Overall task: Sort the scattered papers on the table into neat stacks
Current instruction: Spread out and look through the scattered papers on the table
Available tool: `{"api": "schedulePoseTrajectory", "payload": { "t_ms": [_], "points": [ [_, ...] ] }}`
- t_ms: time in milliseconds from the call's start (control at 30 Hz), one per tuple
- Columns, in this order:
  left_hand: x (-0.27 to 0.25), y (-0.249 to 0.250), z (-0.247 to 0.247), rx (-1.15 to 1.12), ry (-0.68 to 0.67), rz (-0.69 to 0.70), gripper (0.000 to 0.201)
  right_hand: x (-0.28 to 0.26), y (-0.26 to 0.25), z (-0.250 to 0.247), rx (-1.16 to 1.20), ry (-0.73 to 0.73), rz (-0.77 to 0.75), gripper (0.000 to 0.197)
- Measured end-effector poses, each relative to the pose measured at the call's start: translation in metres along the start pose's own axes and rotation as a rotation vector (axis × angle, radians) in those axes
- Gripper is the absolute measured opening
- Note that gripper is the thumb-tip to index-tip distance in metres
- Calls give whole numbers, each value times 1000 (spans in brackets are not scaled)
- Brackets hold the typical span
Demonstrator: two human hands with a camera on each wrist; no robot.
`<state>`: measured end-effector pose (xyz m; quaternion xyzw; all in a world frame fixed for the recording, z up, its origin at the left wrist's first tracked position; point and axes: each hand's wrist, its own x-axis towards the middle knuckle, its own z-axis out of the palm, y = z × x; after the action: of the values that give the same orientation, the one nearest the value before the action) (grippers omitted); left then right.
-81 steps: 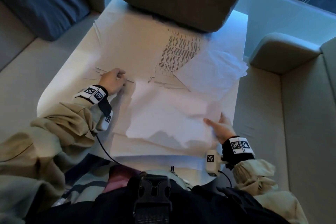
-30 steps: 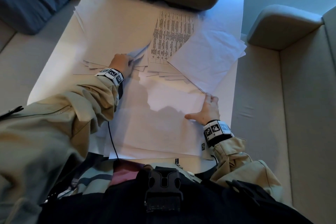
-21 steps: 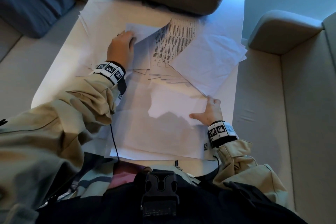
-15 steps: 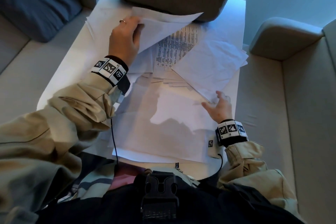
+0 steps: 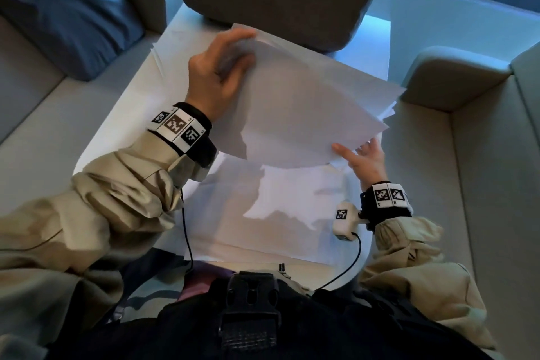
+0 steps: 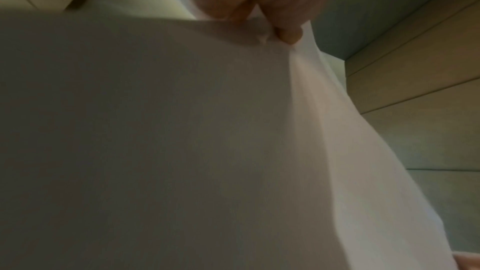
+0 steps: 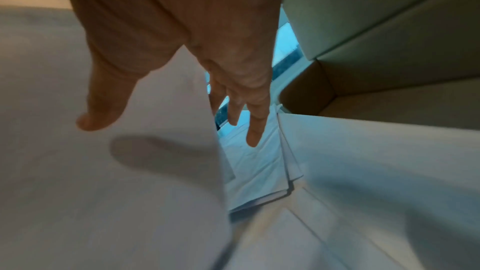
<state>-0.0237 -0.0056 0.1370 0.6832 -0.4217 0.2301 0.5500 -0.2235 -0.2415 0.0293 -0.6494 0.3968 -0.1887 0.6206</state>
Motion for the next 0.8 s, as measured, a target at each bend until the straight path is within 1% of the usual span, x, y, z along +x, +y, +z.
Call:
{"api": "schedulePoseTrajectory", "payload": {
  "t_ms": [100, 133, 167, 233, 367, 500, 567, 633, 700, 767, 800],
  "points": [
    [-5, -4, -5, 70, -19, -147, 42, -7, -3, -4, 80, 46, -41, 41],
    [-8, -9, -7, 92, -38, -196, 46, -9, -3, -6, 100, 53, -59, 29],
    [-12, -14, -8, 118, -60, -246, 49, -10, -1, -9, 112, 63, -80, 21],
    [-22, -22, -9, 182, -119, -320, 53, -13, 6, -14, 113, 104, -87, 19],
    [-45, -33, -15, 306, -323, -453, 55, -24, 24, -25, 44, 170, -68, 28],
    [-68, -44, -16, 252, -420, -640, 59, -34, 43, -35, 2, 181, -12, 22],
    [-79, -47, -14, 295, -531, -701, 60, -39, 52, -37, -28, 175, 35, 22],
    [-92, -51, -14, 332, -651, -724, 55, -44, 61, -36, -76, 148, 93, 19],
    [-106, -56, -14, 356, -758, -753, 45, -46, 76, -37, -167, 95, 177, 15],
    [-121, -64, -15, 422, -867, -778, 38, -48, 86, -36, -297, -20, 262, 14],
    [-129, -67, -17, 452, -898, -793, 38, -51, 88, -35, -351, -80, 297, 10]
  ]
}}
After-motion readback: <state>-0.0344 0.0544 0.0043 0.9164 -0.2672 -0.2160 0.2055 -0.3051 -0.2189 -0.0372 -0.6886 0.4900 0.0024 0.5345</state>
